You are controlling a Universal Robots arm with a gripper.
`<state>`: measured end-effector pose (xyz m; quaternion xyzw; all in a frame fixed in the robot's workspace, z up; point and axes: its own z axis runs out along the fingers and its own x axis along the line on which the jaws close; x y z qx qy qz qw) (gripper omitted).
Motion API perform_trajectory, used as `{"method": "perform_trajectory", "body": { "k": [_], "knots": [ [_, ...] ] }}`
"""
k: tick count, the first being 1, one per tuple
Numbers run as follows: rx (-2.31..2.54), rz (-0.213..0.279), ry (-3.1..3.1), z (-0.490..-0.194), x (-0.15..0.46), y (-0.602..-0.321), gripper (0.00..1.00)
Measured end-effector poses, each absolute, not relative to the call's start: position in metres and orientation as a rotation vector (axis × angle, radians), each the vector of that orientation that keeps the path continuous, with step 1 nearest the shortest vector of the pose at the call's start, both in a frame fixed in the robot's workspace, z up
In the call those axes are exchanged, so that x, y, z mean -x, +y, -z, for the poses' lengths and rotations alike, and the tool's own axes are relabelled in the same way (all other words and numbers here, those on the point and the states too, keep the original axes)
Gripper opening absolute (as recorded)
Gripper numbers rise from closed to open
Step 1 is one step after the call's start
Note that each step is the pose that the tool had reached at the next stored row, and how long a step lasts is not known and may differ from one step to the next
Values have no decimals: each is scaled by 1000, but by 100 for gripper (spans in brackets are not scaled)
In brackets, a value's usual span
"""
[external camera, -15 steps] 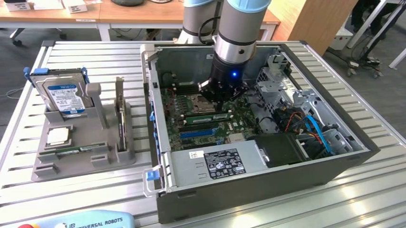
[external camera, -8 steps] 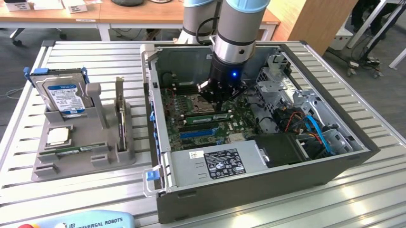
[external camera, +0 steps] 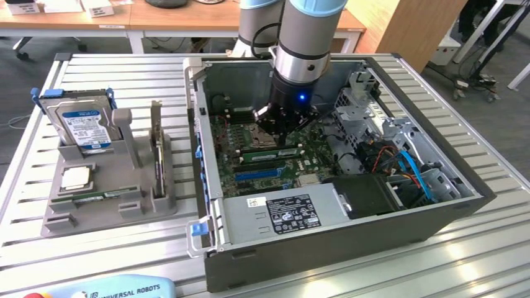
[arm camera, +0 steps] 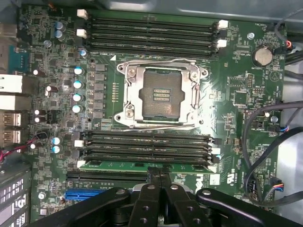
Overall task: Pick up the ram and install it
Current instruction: 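Press down the ram until it locks into place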
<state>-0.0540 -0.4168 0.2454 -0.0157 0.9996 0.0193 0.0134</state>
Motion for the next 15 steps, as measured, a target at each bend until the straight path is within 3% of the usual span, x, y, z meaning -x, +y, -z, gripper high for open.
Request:
{"method": "perform_trajectory", "body": {
  "k": [15],
  "knots": [
    [50,-60,3123,-245,54,-417,10]
  ]
}}
